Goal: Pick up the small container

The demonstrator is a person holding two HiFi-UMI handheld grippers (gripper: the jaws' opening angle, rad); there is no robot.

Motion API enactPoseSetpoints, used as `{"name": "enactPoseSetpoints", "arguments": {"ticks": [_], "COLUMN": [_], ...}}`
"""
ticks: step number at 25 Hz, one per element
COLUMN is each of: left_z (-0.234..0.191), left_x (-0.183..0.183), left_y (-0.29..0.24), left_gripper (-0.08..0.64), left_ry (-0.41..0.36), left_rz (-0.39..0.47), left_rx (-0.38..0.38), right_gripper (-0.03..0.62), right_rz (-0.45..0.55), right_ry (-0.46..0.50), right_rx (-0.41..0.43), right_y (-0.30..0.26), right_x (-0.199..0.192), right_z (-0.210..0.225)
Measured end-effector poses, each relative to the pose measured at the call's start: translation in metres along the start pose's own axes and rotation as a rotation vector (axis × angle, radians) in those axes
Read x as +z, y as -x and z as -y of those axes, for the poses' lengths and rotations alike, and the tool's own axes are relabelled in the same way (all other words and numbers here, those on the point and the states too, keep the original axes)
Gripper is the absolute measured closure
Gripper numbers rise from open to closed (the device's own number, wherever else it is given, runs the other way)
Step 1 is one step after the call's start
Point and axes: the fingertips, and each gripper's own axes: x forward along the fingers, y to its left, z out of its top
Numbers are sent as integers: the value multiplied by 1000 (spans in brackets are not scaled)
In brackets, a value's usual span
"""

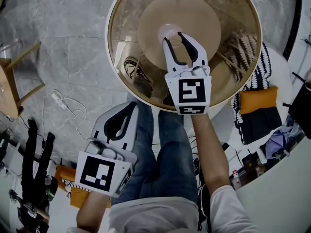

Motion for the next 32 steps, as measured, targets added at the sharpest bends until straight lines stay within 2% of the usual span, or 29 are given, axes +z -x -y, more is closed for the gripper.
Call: {"name": "enactPoseSetpoints", "arguments": {"ticks": [17, 26, 32], "left_z": [4, 21, 26], "left_x": [3, -10, -1], "left_y": [3, 3, 2], "left_gripper": [551, 551, 551], "left_ry": [-22, 0, -5], "left_rz": [14, -9, 19], "left_rx": [10, 1, 4], "right_gripper": [443, 444, 445], "right_rz": [31, 53, 62], "right_ry": [24, 15, 17], "right_rx": [49, 53, 70], "right_y": [7, 22, 32], "right_x": [-1, 3, 5], "right_z": [-4, 5, 8]}}
